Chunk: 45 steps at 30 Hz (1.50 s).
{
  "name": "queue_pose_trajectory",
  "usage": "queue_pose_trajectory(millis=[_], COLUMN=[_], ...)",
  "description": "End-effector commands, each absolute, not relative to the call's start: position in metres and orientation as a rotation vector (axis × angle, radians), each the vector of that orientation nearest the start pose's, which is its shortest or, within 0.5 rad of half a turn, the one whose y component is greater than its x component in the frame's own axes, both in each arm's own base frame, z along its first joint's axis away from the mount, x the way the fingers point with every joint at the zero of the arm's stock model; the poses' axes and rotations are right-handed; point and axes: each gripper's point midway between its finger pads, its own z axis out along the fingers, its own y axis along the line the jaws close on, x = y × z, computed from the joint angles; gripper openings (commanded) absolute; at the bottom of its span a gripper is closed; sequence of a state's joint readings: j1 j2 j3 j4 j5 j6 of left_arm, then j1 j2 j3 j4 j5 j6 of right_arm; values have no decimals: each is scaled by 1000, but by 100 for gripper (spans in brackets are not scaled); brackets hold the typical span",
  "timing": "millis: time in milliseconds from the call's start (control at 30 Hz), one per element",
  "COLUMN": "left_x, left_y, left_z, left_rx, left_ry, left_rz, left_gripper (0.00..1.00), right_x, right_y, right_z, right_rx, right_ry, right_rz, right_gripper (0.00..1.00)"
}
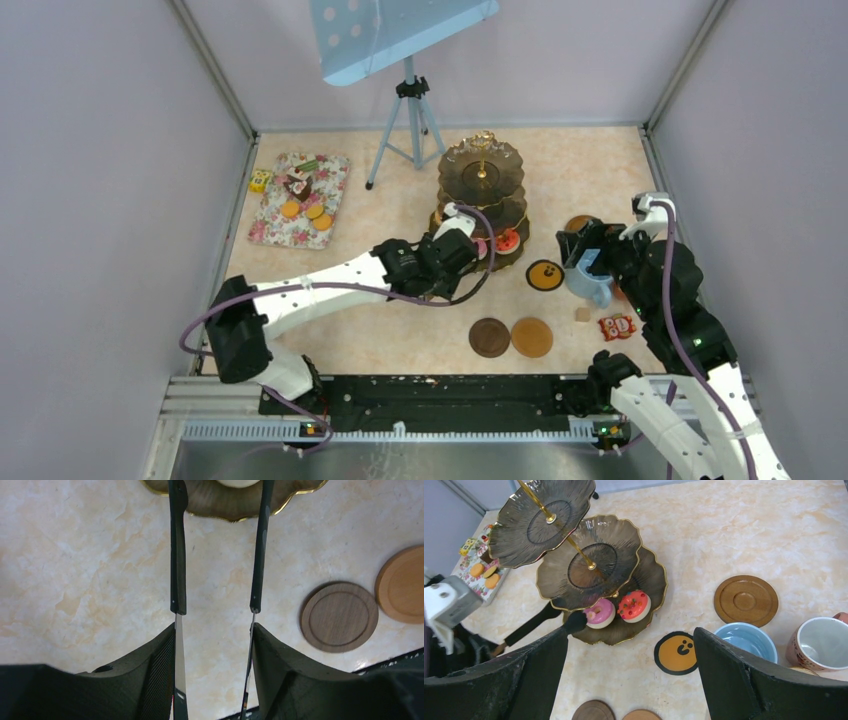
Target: Serve the afternoon tea
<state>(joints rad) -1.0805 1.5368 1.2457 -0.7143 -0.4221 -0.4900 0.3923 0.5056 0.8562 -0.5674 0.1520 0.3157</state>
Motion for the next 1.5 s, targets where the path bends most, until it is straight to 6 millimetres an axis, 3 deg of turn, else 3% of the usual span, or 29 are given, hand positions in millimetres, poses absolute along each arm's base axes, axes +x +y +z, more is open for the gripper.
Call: queue_pose_trajectory(millis=[0, 133, 300, 467, 667, 767, 900, 1000, 1133, 1267, 1467], left_x=[198, 198, 219, 275, 348, 375, 401, 418, 439, 450, 452], left_y=[-249, -210, -153, -96, -15, 19, 59, 72, 75, 65, 54], left_z=[164, 175, 179, 200, 204, 204, 188, 181, 180, 174, 157], left_rx=[582, 531, 374, 106, -279, -436, -599, -660, -698, -690, -679], left_ry=[2412, 2426, 2467, 2393, 2319, 2272, 2252, 2240, 2221, 2243, 2322], left_rz=[-81, -3, 50, 85, 36, 47, 8, -19, -93, -183, -243], left_gripper=[57, 56, 54, 55, 54, 55, 56, 55, 55, 57, 58], right_x=[223, 223, 225, 227, 231, 232, 232, 233, 233, 233, 233], right_y=[81, 81, 81, 84, 85, 88, 95, 97, 96, 93, 94], right_z=[298, 298, 296, 293, 287, 285, 281, 275, 271, 273, 273], right_rx=[33, 32, 28, 15, 6, -5, -14, -11, -14, -11, -10], right_ry=[1763, 1761, 1765, 1779, 1796, 1802, 1809, 1818, 1825, 1821, 1820], right_rz=[395, 397, 387, 388, 379, 390, 431, 440, 431, 412, 418], right_gripper=[94, 94, 94, 94, 94, 94, 94, 94, 94, 94, 94])
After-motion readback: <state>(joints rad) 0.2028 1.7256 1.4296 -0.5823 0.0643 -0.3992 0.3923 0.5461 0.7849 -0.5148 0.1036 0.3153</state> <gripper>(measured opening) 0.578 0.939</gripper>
